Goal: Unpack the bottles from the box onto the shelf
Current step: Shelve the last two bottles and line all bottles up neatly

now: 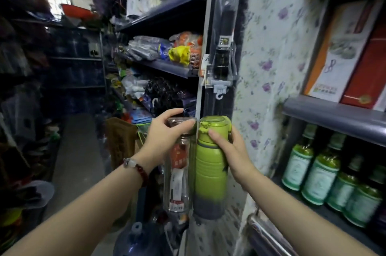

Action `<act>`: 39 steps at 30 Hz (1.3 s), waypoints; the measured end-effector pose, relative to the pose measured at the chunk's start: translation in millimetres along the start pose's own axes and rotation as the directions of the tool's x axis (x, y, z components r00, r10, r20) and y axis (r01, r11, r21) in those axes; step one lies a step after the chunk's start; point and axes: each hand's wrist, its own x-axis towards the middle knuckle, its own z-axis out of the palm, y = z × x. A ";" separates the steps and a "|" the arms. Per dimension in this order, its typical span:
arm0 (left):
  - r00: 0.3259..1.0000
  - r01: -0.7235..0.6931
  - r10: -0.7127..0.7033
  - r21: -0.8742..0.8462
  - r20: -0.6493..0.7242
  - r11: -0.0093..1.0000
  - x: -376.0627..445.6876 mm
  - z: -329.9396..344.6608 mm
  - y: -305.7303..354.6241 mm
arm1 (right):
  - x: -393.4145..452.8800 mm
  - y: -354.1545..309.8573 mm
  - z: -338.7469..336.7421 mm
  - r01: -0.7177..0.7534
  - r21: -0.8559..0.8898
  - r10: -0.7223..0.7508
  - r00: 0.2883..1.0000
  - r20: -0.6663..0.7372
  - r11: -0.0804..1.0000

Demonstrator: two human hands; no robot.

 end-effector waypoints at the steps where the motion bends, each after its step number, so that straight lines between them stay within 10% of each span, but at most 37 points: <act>1: 1.000 -0.008 0.008 0.001 0.018 1.000 5.9 3.1 6.4 | 3.5 -8.5 -2.5 0.009 -0.004 -0.009 1.000 -0.008 1.000; 17: 0.856 -0.323 0.419 -0.320 0.302 0.891 60.4 97.3 159.4 | 2.7 -189.7 -66.7 0.287 -0.336 -0.391 0.869 -0.302 0.897; 29: 0.768 -0.546 0.632 -0.414 0.101 0.729 42.0 201.6 224.9 | -24.0 -265.1 -118.8 0.339 -0.734 -0.779 0.480 -0.404 0.589; 39: 0.805 -0.536 0.589 -0.345 0.064 0.770 57.7 247.6 213.1 | -3.1 -262.1 -152.9 0.303 -0.757 -0.786 0.452 -0.422 0.580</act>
